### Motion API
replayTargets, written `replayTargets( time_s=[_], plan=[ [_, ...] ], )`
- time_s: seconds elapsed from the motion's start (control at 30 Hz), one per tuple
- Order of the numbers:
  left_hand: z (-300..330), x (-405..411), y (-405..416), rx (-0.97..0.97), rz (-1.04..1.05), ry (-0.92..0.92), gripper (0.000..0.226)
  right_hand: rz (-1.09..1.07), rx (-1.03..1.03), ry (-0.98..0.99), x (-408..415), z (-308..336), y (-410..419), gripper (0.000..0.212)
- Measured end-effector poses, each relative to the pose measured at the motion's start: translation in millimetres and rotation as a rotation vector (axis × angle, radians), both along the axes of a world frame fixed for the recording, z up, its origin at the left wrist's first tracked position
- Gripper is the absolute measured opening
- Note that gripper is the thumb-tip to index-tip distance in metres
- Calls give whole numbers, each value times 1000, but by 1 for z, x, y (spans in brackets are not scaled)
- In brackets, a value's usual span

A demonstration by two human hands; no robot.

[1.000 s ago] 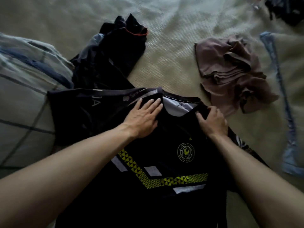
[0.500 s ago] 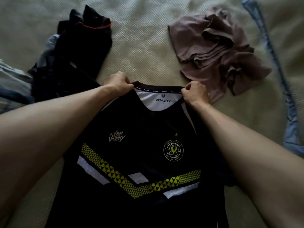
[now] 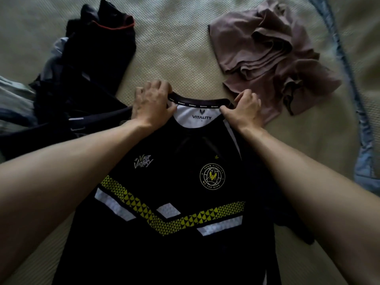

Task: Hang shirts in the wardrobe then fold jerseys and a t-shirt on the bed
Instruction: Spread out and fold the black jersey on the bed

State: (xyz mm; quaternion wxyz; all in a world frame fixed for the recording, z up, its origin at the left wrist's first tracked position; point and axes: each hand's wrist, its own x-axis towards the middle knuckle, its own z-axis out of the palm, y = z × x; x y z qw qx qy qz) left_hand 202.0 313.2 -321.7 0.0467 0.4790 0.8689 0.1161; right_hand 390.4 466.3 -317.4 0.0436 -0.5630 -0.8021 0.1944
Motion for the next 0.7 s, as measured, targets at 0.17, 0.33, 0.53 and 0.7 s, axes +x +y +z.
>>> replayTargets(
  time_s=[0.17, 0.33, 0.53, 0.7],
  plan=[
    [1, 22, -16, -176, -444, -199, 25, 54, -132, -268, 2, 11, -23, 69],
    [2, 30, -7, -276, -382, -261, 15, -77, -346, -167, -8, -6, -31, 60],
    [0, 48, 0, -275, -297, -314, 18, -169, -202, -157, 5, -2, -24, 51],
    [-2, 64, 6, -295, -153, -232, 25, -36, -89, -195, 16, -5, -25, 46]
  ],
)
